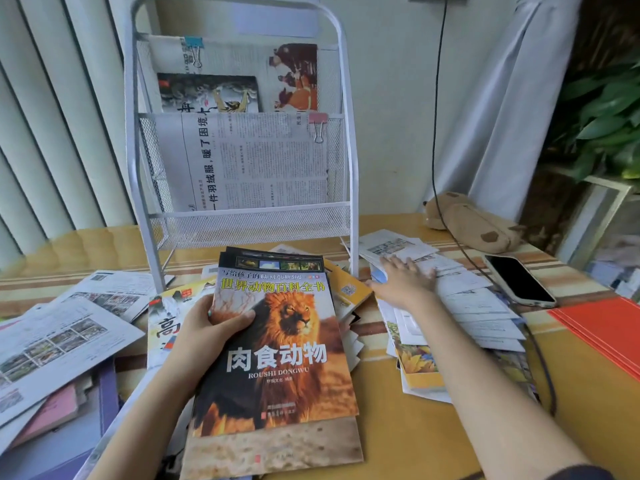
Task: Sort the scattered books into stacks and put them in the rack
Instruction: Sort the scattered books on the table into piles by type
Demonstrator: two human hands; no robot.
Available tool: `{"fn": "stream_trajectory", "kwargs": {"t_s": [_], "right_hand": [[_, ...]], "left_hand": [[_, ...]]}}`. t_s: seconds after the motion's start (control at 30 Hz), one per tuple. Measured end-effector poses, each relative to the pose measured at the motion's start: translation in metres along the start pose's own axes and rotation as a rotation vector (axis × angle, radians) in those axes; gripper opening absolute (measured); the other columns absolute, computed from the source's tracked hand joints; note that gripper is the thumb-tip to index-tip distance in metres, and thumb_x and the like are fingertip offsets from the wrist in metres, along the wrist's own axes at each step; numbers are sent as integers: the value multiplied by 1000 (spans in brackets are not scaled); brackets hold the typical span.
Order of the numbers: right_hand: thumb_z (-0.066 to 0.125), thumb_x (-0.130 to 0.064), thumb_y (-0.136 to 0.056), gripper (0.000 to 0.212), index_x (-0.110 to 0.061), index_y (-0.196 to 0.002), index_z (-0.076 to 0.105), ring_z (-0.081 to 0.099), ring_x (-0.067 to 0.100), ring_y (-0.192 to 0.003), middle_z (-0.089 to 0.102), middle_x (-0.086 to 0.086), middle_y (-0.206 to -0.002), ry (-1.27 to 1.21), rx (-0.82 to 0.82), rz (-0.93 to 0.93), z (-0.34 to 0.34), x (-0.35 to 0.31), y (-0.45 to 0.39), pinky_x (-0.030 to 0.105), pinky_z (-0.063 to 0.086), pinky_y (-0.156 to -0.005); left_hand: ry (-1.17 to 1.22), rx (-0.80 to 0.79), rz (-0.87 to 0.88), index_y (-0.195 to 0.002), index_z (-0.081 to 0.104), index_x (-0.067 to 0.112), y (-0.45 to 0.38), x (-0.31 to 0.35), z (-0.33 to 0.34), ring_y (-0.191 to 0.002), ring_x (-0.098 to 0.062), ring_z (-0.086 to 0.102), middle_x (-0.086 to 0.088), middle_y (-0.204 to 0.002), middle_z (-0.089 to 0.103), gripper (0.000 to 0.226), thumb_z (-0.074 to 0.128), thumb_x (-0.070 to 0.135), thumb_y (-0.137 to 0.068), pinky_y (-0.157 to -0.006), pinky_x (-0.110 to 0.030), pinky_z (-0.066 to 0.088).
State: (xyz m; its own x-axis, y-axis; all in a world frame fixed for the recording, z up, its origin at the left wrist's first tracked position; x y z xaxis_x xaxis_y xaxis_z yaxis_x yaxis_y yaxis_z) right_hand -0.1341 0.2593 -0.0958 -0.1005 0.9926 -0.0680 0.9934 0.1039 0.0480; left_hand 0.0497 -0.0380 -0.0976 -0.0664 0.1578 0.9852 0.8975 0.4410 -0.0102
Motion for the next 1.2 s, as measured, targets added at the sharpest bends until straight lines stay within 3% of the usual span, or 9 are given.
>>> {"fn": "stream_trajectory", "kwargs": {"t_s": [0.17,0.27,0.47,0.6,0.77,0.87,0.97,1.1,1.2], "right_hand": [[37,-35,-97,51,-23,-145,25,27,30,-132,29,2,-148,74,40,68,-6,-7,14,59,26,-104],[45,-27,-95,44,-18,-138,40,29,34,-125,30,6,-143,149,26,114,-14,0,26,47,40,-95],[46,-37,-93,44,-15,-131,47,31,34,-123,34,12,-137,203,-12,184,-19,27,62,42,41,-85],[43,-29,-94,48,-4,-134,37,39,36,-125,41,20,-137,197,-33,133,-13,31,68,47,36,-101],[40,6,-89,40,6,-128,38,60,31,-108,60,17,-119,381,123,-83,-30,5,85,37,50,-83],[37,8,-89,40,4,-129,35,65,32,-100,65,17,-111,458,223,-119,-42,5,87,38,51,-71],[39,3,-90,33,0,-123,39,65,32,-94,67,15,-104,407,308,-115,-60,14,80,32,41,-59],[46,4,-87,29,-1,-116,46,64,31,-98,65,15,-108,387,258,-111,-59,7,59,33,44,-62],[51,10,-83,34,-3,-115,53,62,30,-103,62,13,-113,388,194,-89,-51,-2,49,35,50,-73]], "left_hand": [[-3,-7,-11,-105,62,16,-2,-1,0,-73,-27,72,-9,-90,73,32,77,17,-76,-71,-44,57],[-3,-2,-13,-104,61,15,-1,-1,0,-73,-28,71,-9,-90,73,32,77,16,-77,-70,-43,56],[-3,-11,-24,-106,60,12,1,0,1,-73,-29,71,-11,-91,72,34,77,17,-77,-65,-39,55],[13,-14,-31,-108,59,13,3,-1,1,-74,-29,71,-11,-93,71,37,77,18,-77,-64,-38,55],[29,-16,-34,-111,57,11,7,1,0,-74,-29,70,-13,-95,70,38,76,18,-78,-60,-35,54],[35,-21,-34,-112,57,10,8,2,1,-74,-28,70,-12,-95,70,40,76,18,-78,-58,-33,53],[36,-16,-25,-111,58,10,8,4,1,-76,-25,69,-10,-95,70,38,76,16,-78,-59,-31,52],[32,-16,-33,-112,58,10,7,4,1,-75,-24,70,-10,-97,70,40,77,16,-77,-59,-31,52],[28,-20,-40,-112,57,12,7,4,1,-73,-24,70,-9,-94,70,40,77,18,-78,-57,-31,52]]}}
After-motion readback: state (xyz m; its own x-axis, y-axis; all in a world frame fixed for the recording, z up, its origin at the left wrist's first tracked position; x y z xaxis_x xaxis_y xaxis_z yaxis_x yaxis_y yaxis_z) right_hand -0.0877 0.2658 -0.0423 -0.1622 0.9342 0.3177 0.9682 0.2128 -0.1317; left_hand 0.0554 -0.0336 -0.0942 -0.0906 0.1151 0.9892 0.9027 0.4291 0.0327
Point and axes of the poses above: each hand's wrist, its own y-axis away from the middle knuckle, its own z-axis out of the palm, x = y × z, the point moved 8 cm from there along -y, towards the middle knuckle
